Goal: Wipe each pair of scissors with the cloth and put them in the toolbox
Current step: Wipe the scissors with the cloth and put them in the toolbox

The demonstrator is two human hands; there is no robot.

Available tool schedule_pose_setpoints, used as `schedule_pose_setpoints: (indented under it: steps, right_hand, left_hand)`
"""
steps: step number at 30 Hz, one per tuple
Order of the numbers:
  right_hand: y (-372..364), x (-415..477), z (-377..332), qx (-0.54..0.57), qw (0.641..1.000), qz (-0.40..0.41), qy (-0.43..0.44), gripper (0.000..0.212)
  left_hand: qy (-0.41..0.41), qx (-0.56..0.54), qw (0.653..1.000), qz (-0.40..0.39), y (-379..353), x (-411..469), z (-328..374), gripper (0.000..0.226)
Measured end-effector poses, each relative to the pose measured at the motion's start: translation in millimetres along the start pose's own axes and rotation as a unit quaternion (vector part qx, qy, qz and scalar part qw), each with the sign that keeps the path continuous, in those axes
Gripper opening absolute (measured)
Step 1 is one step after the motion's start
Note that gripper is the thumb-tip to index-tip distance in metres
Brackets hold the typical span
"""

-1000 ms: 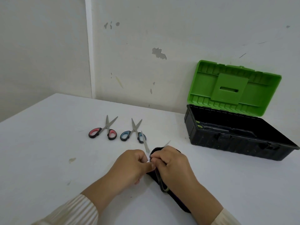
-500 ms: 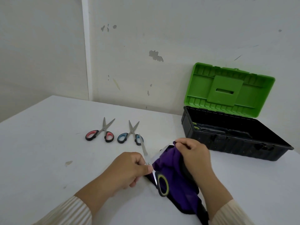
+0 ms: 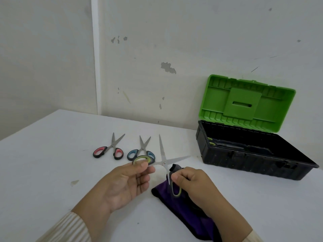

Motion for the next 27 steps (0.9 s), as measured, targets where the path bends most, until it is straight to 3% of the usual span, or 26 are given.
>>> schedule_pose_setpoints:
  steps: [4, 10, 13, 15, 18, 22, 25, 27]
  right_hand:
    - [-5.1, 1.2, -4.7, -0.034, 0.999, 0.016, 0.033, 0.021]
    - [-16.1, 1.6, -11.1, -0.063, 0.992, -0.038, 0.097, 0.025]
    - [-5.0, -0.7, -6.1, -0.013, 0.995, -0.078, 0.062, 0.018]
    - [12.0, -0.9, 4.0, 0.046, 0.998, -0.04, 0.009, 0.016]
    - [39.7, 2.5, 22.2, 0.107, 0.986, 0.12, -0.032, 0.024]
    - [57.8, 4.0, 28.7, 0.125, 0.956, 0.264, 0.006, 0.035]
    - [53.0, 1.3, 4.4, 0.09, 0.961, 0.253, 0.067, 0.03]
    - [34.7, -1.5, -19.8, 0.004, 0.974, 0.182, 0.137, 0.03]
  left_hand:
    - [-0.017, 0.034, 0.999, 0.02, -14.8, 11.4, -20.2, 0.015]
    - [-0.082, 0.065, 0.993, 0.058, -17.4, 10.0, -17.5, 0.027]
    - [-0.096, 0.039, 0.988, 0.11, -13.9, 6.0, -12.1, 0.021]
    - [-0.1, 0.032, 0.985, 0.14, -7.9, 3.9, -6.4, 0.018]
    - [-0.073, 0.099, 0.981, 0.147, -5.8, 1.3, -4.4, 0.019]
    - [-0.038, 0.196, 0.973, 0.115, -17.4, -0.5, -14.3, 0.015]
    - [-0.039, 0.229, 0.968, 0.096, -24.1, -0.5, -21.2, 0.018]
    - [-0.066, 0.27, 0.955, 0.105, -28.7, -0.7, -23.0, 0.019]
Point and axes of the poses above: each hand's wrist, its own x-axis towards the middle knuckle, its own y-axis out of the back of the hand, z = x × y, the point moved 5 cm from there along x, towards the middle knuckle, and after that the axes turned 14 degrees about y, right-handed, at the moved point
